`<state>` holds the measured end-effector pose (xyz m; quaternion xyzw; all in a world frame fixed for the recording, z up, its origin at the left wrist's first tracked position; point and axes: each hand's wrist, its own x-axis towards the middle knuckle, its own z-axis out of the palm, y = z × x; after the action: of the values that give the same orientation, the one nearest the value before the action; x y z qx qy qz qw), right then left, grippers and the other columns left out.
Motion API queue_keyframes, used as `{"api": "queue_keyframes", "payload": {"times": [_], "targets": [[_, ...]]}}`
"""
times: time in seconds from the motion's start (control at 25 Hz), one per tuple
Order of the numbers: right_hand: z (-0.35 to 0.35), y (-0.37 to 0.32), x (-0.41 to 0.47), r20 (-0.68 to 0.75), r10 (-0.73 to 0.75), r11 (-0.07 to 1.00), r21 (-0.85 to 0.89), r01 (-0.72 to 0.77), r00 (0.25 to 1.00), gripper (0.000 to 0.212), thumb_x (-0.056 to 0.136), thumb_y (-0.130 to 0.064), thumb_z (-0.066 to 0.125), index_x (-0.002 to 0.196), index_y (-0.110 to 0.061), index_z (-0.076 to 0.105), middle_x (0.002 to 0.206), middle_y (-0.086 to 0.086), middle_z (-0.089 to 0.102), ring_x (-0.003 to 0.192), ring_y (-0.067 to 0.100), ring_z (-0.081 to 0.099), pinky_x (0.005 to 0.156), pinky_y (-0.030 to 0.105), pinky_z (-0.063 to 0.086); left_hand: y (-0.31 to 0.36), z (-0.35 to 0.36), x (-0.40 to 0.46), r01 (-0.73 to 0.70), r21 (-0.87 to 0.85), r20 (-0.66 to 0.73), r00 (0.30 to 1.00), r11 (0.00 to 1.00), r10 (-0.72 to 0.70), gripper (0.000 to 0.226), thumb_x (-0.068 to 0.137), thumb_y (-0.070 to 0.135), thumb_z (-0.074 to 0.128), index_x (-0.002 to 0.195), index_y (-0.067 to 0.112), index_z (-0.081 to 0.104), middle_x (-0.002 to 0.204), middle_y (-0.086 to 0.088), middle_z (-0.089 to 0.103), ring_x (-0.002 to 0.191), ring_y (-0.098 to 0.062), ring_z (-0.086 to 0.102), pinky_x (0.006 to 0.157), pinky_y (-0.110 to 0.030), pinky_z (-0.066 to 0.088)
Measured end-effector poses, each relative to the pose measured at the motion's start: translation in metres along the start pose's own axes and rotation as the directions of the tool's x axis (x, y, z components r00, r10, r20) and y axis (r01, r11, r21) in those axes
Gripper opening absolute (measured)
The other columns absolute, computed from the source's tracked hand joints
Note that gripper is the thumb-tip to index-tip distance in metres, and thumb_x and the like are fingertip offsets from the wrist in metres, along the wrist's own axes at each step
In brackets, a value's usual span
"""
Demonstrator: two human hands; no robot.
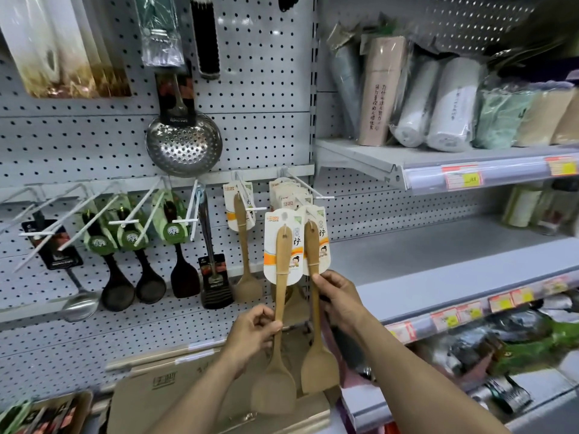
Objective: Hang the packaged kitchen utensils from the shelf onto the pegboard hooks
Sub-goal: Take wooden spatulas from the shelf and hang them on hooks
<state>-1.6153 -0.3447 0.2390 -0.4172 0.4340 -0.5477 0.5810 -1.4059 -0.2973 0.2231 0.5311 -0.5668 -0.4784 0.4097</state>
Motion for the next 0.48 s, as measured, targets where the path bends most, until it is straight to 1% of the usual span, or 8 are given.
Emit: {"api": "queue_keyframes", "payload": {"times": [0.08,0.16,0.2,0.24,0.32,0.36,0.4,0.48], "targets": [[0.006,-0.003,0.013,-0.028,0.015,0.999,-0.041,-0.016,1.0,0.008,0.088,-0.022,0.075,0.085,-0.015,0.073,0.08,0.008,0.07,0.076,0.025,0.063,0.083,0.046,0.052,0.0,-0.002,0.008,0.008,0.01,0.0,1.0,1.0,-0.008,0.024,0.087,0.012,0.07,0.069,0.026,0.061,0.078,-0.002,0.06,0.077,-0.016,0.063,0.072,-0.037,0.057],[0.012,-0.006,0.024,-0.048,0.025,0.998,-0.058,-0.027,0.999,0.007,0.09,-0.019,0.072,0.089,-0.013,0.072,0.079,0.005,0.071,0.07,0.018,0.065,0.077,0.038,0.055,-0.001,-0.004,0.013,0.015,0.017,-0.013,1.0,1.0,-0.015,0.027,0.087,0.011,0.07,0.067,0.028,0.06,0.073,0.004,0.06,0.075,-0.013,0.063,0.07,-0.035,0.056],[0.014,-0.007,0.03,-0.056,0.021,0.998,-0.066,-0.025,0.998,0.007,0.091,-0.018,0.072,0.09,-0.012,0.072,0.081,0.005,0.072,0.069,0.016,0.066,0.074,0.036,0.056,-0.001,-0.004,0.013,0.015,0.018,-0.019,1.0,1.0,-0.015,0.025,0.087,0.01,0.069,0.07,0.026,0.06,0.07,0.007,0.061,0.075,-0.012,0.063,0.07,-0.034,0.056],[0.014,-0.007,0.034,-0.065,0.018,0.997,-0.075,-0.023,0.998,0.007,0.091,-0.018,0.072,0.092,-0.011,0.072,0.084,0.007,0.073,0.071,0.017,0.067,0.074,0.036,0.057,0.0,-0.004,0.013,0.011,0.015,-0.022,1.0,1.0,-0.011,0.022,0.088,0.009,0.068,0.072,0.022,0.06,0.068,0.009,0.061,0.074,-0.01,0.064,0.071,-0.034,0.056],[0.013,-0.007,0.041,-0.069,0.016,0.996,-0.088,-0.022,0.998,0.009,0.091,-0.019,0.071,0.095,-0.01,0.073,0.095,0.015,0.075,0.08,0.024,0.068,0.082,0.044,0.06,0.002,-0.006,0.011,0.0,0.004,-0.031,1.0,1.0,0.0,0.017,0.088,0.008,0.068,0.076,0.016,0.059,0.066,0.01,0.063,0.073,-0.01,0.066,0.071,-0.035,0.056],[0.012,-0.01,0.043,-0.06,0.025,0.995,-0.093,-0.031,0.998,0.01,0.091,-0.019,0.071,0.095,-0.01,0.073,0.1,0.017,0.075,0.082,0.027,0.068,0.085,0.047,0.059,0.003,-0.006,0.009,0.0,-0.002,-0.042,0.999,1.0,0.0,0.016,0.088,0.007,0.067,0.077,0.014,0.059,0.065,0.009,0.063,0.072,-0.01,0.066,0.071,-0.036,0.056],[0.011,-0.012,0.044,-0.059,0.039,0.993,-0.106,-0.045,0.998,0.01,0.092,-0.019,0.07,0.095,-0.01,0.072,0.102,0.018,0.075,0.083,0.027,0.068,0.087,0.048,0.058,0.003,-0.007,0.007,0.003,-0.005,-0.054,0.999,1.0,-0.004,0.015,0.088,0.006,0.067,0.077,0.013,0.059,0.064,0.009,0.063,0.071,-0.01,0.066,0.071,-0.036,0.056],[0.009,-0.016,0.046,-0.079,0.058,0.987,-0.143,-0.069,0.995,0.01,0.092,-0.021,0.071,0.094,-0.011,0.072,0.101,0.014,0.075,0.082,0.024,0.069,0.082,0.041,0.059,0.004,-0.008,0.003,0.001,0.003,-0.083,0.997,1.0,-0.001,0.013,0.088,0.007,0.068,0.078,0.012,0.059,0.064,0.008,0.063,0.072,-0.011,0.065,0.07,-0.035,0.057]]}}
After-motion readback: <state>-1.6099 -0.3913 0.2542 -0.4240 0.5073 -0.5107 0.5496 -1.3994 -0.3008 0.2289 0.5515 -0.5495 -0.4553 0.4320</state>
